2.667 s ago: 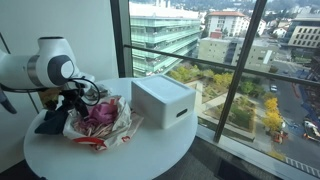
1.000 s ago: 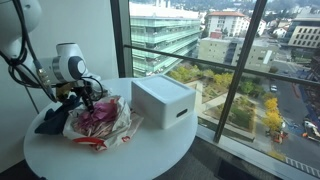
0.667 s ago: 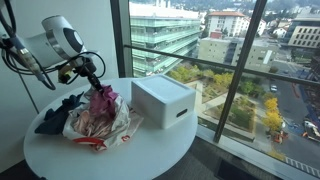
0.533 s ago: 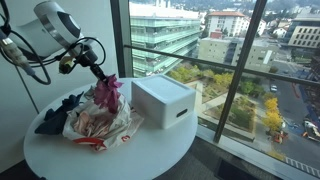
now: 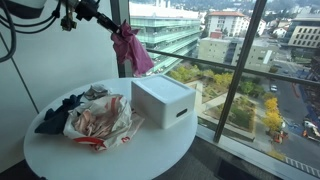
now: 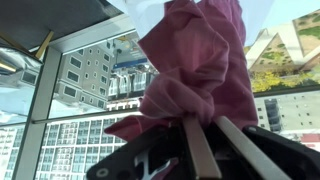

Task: Put the t-shirts on top of the white storage container.

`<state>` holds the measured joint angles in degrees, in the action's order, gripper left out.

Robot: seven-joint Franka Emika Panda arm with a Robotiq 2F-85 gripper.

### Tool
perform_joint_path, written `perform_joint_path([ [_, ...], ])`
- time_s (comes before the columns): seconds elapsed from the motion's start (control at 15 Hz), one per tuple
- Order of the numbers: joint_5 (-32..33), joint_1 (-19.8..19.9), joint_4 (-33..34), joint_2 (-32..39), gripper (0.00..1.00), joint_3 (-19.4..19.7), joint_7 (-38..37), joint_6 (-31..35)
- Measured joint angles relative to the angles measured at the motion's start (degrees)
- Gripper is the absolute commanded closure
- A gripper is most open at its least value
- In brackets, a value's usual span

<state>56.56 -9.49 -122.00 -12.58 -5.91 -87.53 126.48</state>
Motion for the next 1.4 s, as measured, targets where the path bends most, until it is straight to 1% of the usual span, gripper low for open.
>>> perform_joint_path([
  [0.2,7.07,1.95,0.22,2.77,0.91,-1.52,-4.58,0.02],
  [0.47,12.99,2.35,1.75,12.17,0.91,-1.65,-10.33,0.03],
  [0.67,20.67,2.32,4.49,19.26,0.91,-1.52,-15.04,-0.63],
  [0.8,24.81,2.31,6.80,22.70,0.90,-1.36,-17.19,-2.05],
  [1.0,28.88,2.31,9.57,25.61,0.86,-1.12,-19.09,-3.64],
  [1.07,29.95,2.31,10.21,26.24,0.86,-1.06,-19.84,-3.80],
  [1.4,30.43,2.33,13.28,29.65,0.87,-0.86,-22.19,-3.76],
])
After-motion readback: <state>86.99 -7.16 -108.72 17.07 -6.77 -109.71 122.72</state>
